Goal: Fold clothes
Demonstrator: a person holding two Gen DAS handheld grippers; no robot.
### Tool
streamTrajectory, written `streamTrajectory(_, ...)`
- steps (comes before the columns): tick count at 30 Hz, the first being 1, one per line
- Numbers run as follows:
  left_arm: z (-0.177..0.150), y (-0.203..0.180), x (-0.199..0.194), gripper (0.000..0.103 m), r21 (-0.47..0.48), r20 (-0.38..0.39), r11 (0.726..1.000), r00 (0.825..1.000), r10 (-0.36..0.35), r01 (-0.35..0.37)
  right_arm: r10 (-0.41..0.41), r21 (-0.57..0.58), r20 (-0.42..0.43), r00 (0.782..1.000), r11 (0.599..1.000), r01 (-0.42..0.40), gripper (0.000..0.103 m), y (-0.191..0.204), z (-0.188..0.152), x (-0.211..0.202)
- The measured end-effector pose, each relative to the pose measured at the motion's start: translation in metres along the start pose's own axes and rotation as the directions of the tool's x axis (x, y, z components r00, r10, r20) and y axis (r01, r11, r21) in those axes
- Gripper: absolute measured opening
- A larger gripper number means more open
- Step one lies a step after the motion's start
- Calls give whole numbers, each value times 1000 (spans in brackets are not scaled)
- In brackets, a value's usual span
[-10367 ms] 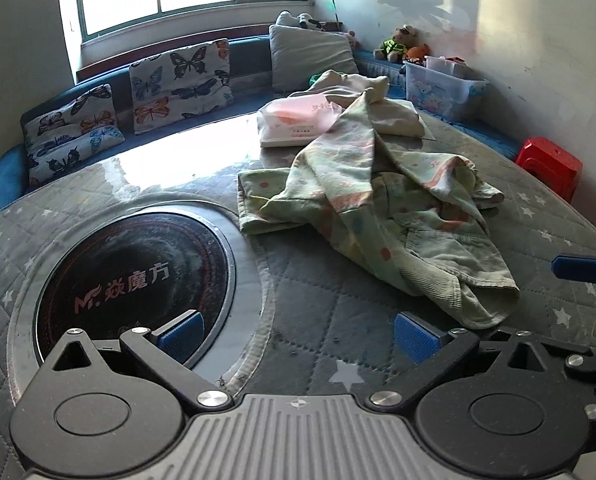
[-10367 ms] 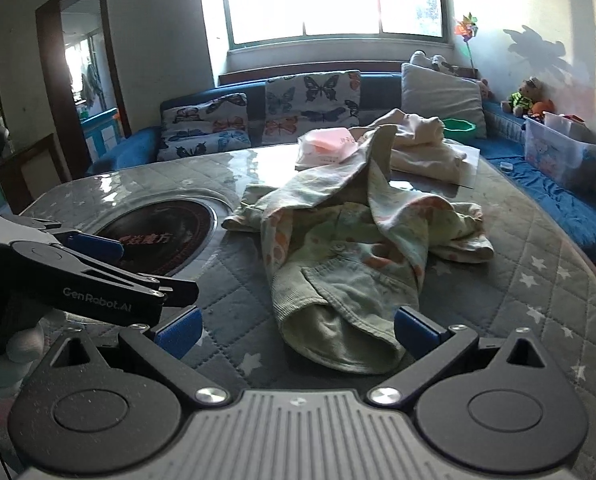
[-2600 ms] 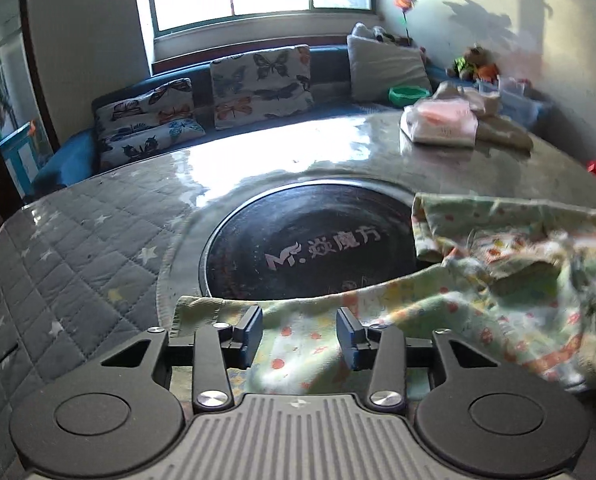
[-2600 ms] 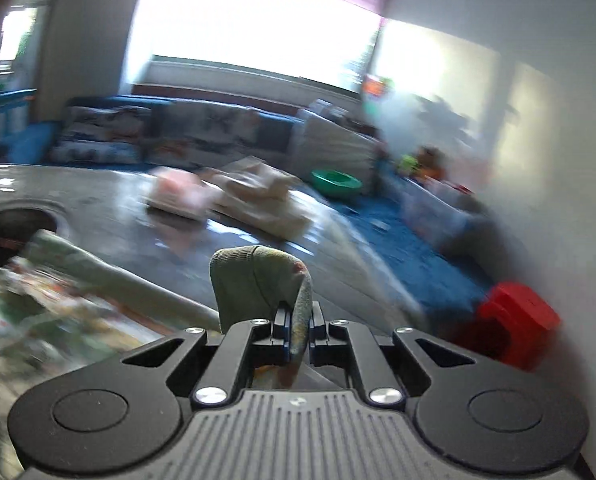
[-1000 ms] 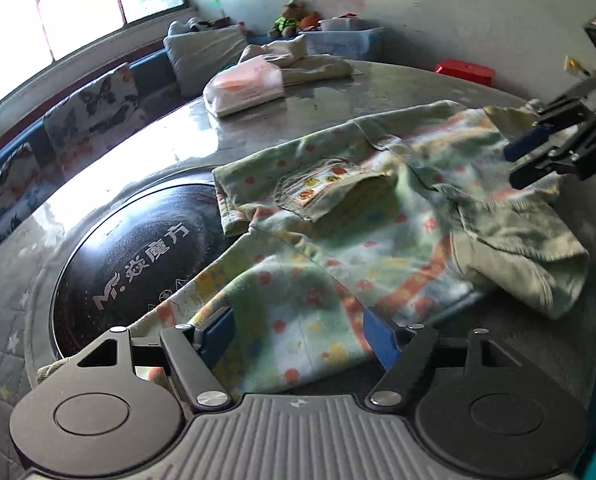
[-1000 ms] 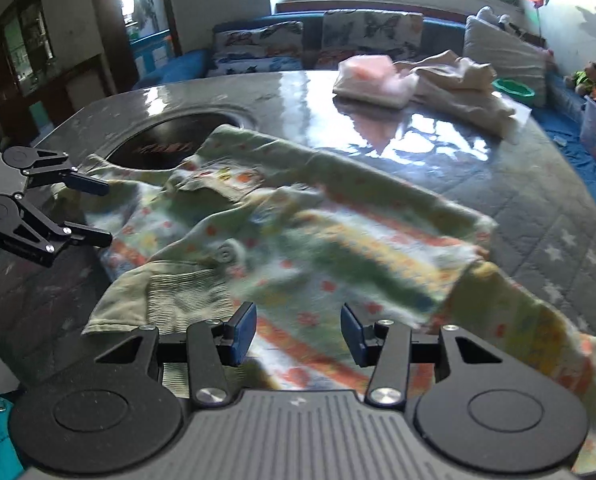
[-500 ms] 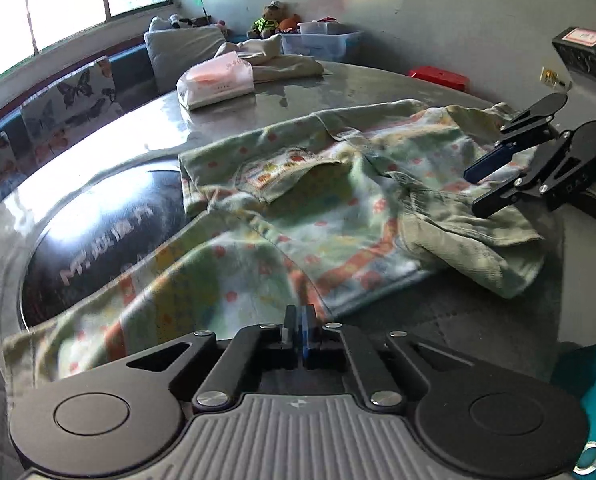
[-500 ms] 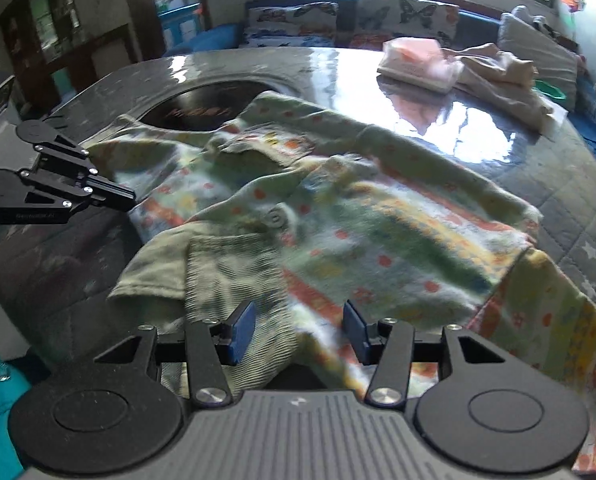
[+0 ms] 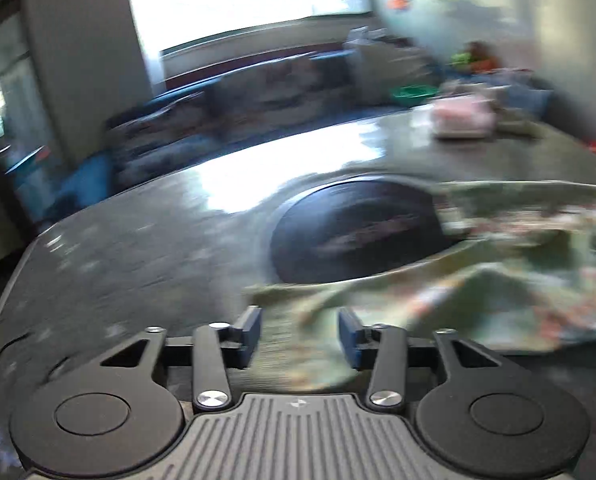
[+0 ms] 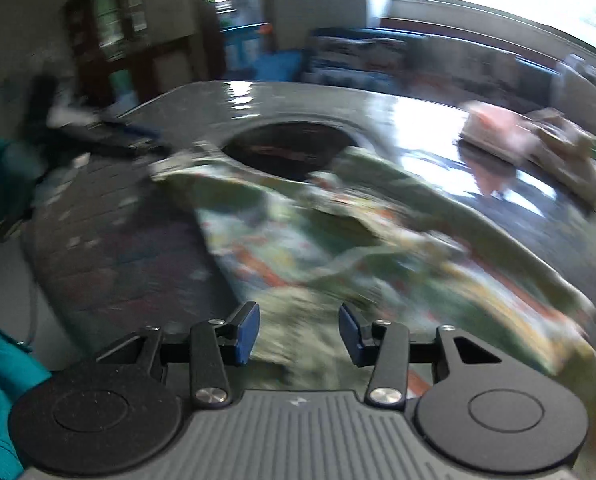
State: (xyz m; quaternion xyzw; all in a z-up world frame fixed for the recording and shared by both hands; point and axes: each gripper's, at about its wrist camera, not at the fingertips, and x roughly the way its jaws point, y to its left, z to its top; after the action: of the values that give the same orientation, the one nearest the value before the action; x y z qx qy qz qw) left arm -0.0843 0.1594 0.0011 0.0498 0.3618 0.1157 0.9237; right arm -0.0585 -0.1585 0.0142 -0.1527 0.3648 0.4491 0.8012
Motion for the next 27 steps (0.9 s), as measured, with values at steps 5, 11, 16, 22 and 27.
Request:
streamTrajectory(5, -5, 7, 28, 52, -27, -89, 1000, 996, 12, -14, 30, -136, -35, 999, 990, -35, 41, 36, 19, 42)
streamTrajectory(11, -6, 7, 35, 14, -33, -95, 999, 995, -40, 37, -18, -174, -91, 996, 985, 2, 22, 50, 25, 75)
streamTrajectory(16, -9, 7, 34, 5, -13, -64, 1000, 998, -16, 15, -17, -200, -90, 996, 980, -1, 4, 59, 26, 78)
streamTrajectory(22, -17, 33, 14, 5, -73, -27, 996, 998, 55, -57, 72, -211, -105, 992, 973, -93, 2, 72, 29, 74)
streamTrajectory(27, -36, 67, -16, 4, -130, -25, 980, 988, 151, -153, 230, -241, -122, 966, 937, -253, 0, 97, 35, 72)
